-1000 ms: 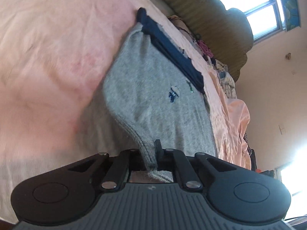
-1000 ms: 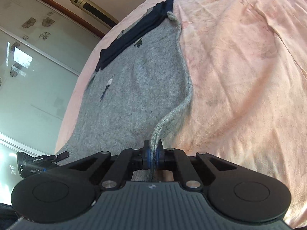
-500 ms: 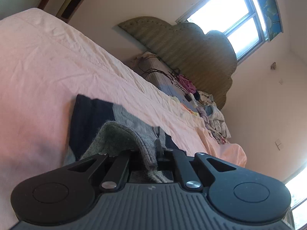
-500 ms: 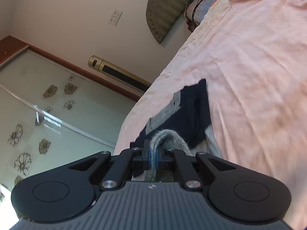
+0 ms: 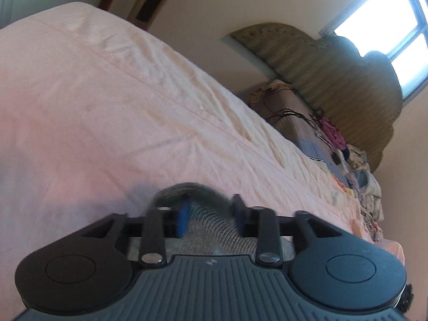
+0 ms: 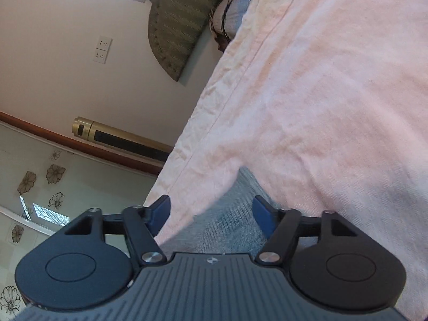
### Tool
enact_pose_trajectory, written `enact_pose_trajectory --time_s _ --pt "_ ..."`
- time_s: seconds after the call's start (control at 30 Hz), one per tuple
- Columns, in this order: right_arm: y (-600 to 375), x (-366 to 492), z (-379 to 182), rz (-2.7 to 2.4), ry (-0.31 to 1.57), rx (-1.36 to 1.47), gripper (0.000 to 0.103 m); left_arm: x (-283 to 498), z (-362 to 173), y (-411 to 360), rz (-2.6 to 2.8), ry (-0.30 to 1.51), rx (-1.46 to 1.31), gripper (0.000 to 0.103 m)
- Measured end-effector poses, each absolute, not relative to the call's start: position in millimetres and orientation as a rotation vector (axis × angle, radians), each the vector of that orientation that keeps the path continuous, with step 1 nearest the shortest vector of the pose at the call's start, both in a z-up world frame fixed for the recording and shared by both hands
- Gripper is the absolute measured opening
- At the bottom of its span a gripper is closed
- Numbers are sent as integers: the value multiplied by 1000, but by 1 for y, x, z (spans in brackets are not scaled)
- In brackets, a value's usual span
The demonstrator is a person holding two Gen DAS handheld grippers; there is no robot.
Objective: Fold small clothes
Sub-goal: 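Grasp the hem with both grippers and lift it toward the collar, then lower the hem onto the collar and open both grippers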
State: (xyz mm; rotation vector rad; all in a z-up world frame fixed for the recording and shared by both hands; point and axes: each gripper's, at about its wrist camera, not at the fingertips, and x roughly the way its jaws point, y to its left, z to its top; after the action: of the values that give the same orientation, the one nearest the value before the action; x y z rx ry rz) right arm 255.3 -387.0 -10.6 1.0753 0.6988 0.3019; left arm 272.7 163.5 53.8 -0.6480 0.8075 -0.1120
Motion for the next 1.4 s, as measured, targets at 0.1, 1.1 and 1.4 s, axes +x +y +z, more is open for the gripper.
enact_pose_trajectory --time_s 0.1,1.1,1.4 --pt "-394 226 5 346 664 1060 74 223 63 174 -52 707 -630 88" --pt "-322 112 -16 260 733 907 14 64 21 132 22 671 -832 4" --pt "-349 44 19 372 743 829 13 -32 34 148 -89 707 -788 4"
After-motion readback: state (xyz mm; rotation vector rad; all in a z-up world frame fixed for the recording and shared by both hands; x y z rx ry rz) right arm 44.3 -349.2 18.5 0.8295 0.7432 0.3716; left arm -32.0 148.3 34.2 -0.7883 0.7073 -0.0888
